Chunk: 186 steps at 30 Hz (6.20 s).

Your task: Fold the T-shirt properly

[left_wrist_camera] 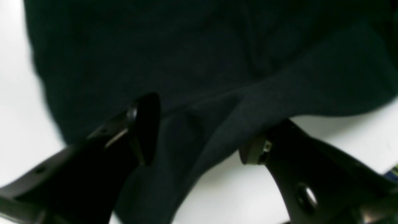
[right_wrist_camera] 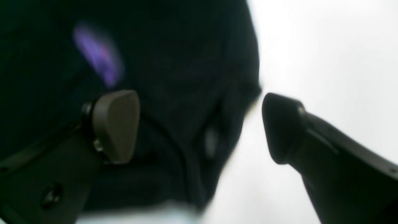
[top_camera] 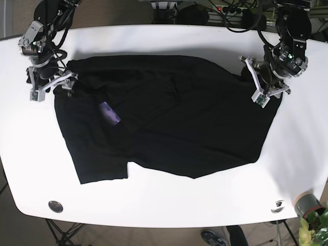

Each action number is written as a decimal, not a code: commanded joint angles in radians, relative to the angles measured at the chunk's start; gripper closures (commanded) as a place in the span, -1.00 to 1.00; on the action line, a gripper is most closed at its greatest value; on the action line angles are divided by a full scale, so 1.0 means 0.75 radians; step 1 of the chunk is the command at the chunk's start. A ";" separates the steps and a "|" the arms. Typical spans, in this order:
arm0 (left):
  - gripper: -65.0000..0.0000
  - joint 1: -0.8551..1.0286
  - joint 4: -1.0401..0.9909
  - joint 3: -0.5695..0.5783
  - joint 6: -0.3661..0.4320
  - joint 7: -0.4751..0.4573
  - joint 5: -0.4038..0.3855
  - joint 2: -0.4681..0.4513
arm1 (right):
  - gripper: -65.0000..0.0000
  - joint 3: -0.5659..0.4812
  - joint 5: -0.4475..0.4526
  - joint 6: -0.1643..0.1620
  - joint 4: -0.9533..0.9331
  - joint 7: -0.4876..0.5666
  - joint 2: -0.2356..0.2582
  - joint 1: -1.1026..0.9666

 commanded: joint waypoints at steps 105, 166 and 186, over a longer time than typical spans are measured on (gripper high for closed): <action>-0.15 -0.861 -0.725 -0.315 -0.009 -0.072 0.172 0.175 | 0.93 -0.100 -0.226 0.006 -0.834 0.142 0.096 0.574; 0.66 -1.215 -1.770 0.152 -0.309 -0.735 0.176 0.195 | 0.93 -0.102 -0.223 0.017 -0.834 0.142 0.092 0.582; 1.00 -1.080 -1.202 -0.069 -0.309 -0.453 0.148 0.138 | 0.93 -0.225 -0.221 0.015 -0.605 0.062 0.072 0.664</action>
